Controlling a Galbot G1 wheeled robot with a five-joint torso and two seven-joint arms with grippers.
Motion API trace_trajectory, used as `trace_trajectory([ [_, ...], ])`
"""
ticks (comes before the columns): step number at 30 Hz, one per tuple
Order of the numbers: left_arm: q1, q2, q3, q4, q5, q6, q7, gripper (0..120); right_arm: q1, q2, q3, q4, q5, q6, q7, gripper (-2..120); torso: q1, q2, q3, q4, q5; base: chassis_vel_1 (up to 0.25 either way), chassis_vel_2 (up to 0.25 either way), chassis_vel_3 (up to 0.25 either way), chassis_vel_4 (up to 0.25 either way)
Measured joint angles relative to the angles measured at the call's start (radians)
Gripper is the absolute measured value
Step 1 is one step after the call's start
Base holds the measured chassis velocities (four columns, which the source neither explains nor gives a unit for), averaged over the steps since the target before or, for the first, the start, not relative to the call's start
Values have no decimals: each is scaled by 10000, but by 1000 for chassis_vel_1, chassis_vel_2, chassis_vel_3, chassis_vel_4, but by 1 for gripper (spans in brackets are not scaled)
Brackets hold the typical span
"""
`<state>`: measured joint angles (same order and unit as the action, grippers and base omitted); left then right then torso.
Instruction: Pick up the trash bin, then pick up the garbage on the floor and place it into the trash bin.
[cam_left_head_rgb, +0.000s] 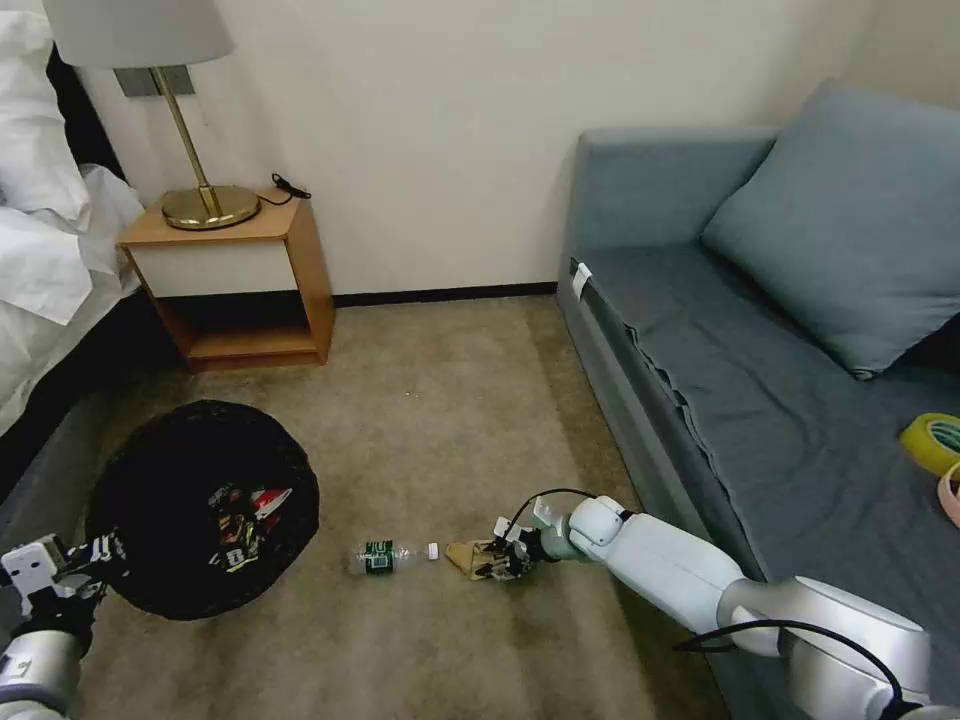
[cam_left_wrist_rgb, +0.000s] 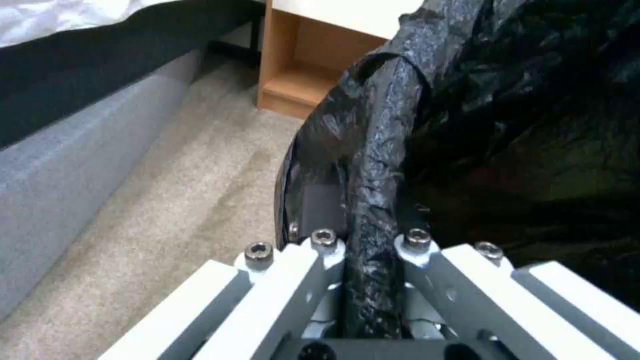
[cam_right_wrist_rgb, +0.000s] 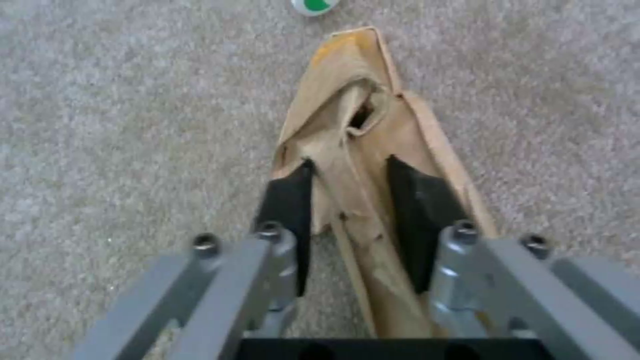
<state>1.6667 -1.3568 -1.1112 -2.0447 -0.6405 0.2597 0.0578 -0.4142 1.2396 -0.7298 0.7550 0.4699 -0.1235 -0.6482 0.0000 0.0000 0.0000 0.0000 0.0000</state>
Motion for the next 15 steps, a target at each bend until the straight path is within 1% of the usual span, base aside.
trace_trajectory([
  [1,25,-27,43,-7,43,1,0,1,-35,-12,150,33,-26,7,51,13,0,1,0,0,0,0,0,0,0],
  [3,29,-32,66,-10,22,1,-6,1,-54,-104,258,93,-33,10,119,5,0,0,0,1,0,0,0,0,0],
  [4,29,-32,66,-10,22,1,-6,1,-54,-104,258,93,-33,10,119,5,0,0,0,1,0,0,0,0,0],
  [5,29,-32,87,-10,-40,6,-19,1,-56,-151,296,129,-34,6,153,1,0,0,0,0,0,0,0,0,0],
  [10,1,-12,140,43,-132,27,-42,1,-60,-538,673,434,26,-80,275,0,0,0,0,0,2,0,0,0,0],
  [12,10,7,192,78,-132,28,-42,1,-82,-855,941,766,135,-142,372,0,0,0,0,2,1,0,0,0,0],
  [13,16,21,226,91,-132,28,-42,1,-110,-1129,1129,1098,254,-216,463,0,0,0,1,2,4,0,0,0,0],
  [14,16,21,226,91,-132,28,-42,1,-110,-1129,1129,1098,254,-216,463,0,0,0,1,2,4,0,0,0,0],
  [15,16,34,256,108,-127,28,-43,1,-140,-1426,1328,1434,389,-289,563,0,0,0,0,1,5,0,0,0,0],
])
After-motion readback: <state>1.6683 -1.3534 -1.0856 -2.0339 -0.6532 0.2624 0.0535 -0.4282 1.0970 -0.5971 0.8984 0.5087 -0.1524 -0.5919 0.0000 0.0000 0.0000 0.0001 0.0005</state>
